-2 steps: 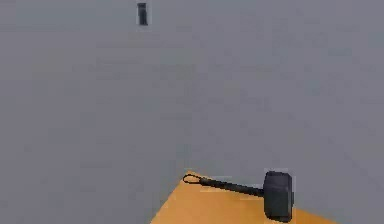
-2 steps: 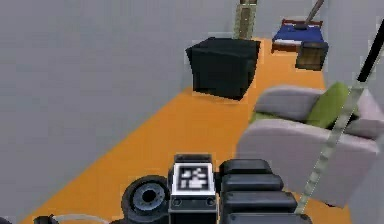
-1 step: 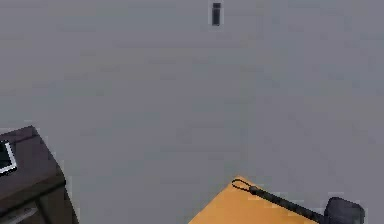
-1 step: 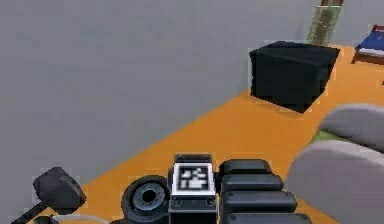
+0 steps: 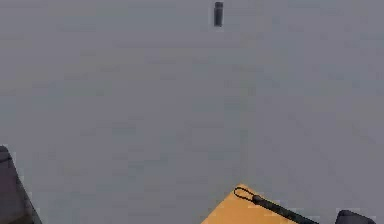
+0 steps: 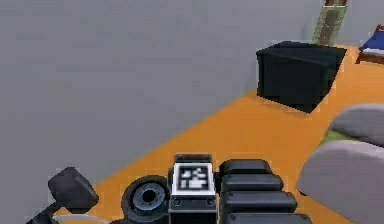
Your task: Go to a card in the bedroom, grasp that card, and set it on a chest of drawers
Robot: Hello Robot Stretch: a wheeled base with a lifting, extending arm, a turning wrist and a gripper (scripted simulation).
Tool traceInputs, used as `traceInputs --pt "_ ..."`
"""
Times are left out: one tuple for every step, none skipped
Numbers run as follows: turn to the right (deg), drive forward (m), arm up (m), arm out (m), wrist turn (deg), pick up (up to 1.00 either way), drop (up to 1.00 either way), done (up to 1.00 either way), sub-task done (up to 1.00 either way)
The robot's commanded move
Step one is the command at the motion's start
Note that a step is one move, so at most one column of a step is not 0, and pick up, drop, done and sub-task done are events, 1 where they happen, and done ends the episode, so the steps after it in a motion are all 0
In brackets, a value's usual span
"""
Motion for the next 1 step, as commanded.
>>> traceInputs --pt "45.0 0.00 0.00 0.00 0.0 0.00 0.00 0.00 0.00"
